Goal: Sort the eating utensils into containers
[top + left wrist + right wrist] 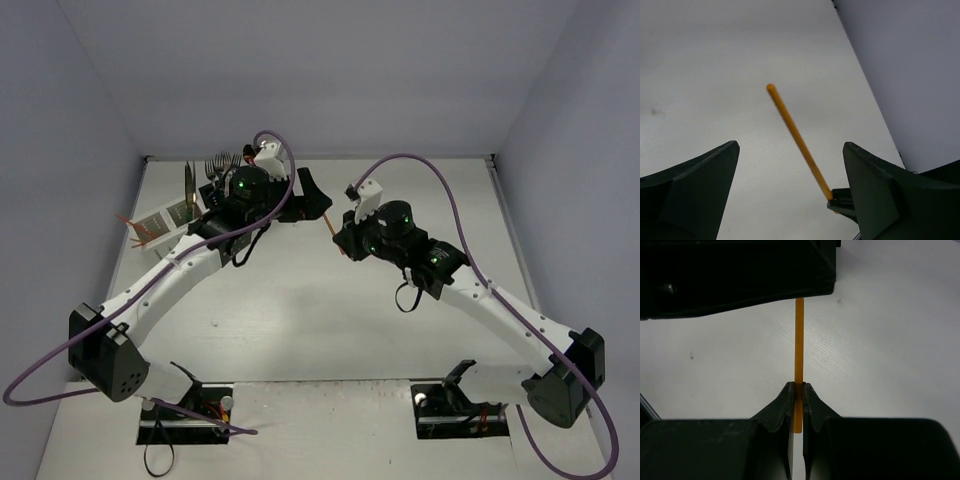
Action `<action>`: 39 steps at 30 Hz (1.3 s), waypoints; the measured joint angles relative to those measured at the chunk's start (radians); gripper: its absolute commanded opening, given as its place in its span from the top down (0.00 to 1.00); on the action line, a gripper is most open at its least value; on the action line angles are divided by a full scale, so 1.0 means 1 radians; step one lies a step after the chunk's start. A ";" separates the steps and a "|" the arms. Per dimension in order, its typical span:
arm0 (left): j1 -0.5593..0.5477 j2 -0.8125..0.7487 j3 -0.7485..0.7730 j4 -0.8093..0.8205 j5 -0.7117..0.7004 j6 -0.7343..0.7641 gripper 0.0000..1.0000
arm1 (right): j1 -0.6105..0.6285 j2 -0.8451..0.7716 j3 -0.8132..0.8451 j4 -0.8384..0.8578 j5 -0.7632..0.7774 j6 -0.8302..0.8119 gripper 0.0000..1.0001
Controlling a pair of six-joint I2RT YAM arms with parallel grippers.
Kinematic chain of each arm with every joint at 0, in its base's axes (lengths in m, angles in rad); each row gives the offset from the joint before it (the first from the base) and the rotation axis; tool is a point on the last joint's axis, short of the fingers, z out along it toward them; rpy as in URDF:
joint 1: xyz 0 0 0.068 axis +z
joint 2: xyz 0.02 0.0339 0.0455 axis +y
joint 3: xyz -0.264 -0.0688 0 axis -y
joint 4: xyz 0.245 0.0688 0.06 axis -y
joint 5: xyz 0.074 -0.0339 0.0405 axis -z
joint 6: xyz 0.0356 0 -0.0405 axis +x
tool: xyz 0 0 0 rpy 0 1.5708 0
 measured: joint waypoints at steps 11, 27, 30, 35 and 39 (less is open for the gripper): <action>-0.056 0.061 0.043 0.099 -0.011 -0.048 1.00 | 0.000 -0.029 -0.013 0.000 -0.018 -0.010 0.83; 0.132 -0.064 0.022 0.046 -0.141 0.097 1.00 | -0.009 -0.037 -0.019 0.001 0.019 -0.032 0.00; 0.304 -0.150 -0.025 0.034 -0.199 0.126 1.00 | -0.031 -0.073 -0.045 0.001 0.033 -0.032 0.00; 0.560 -0.239 -0.088 0.051 -0.291 0.185 1.00 | -0.087 -0.158 -0.095 -0.004 0.045 -0.031 0.00; 0.694 -0.234 -0.132 0.116 -0.364 0.229 1.00 | -0.135 -0.197 -0.121 -0.008 0.046 -0.031 0.00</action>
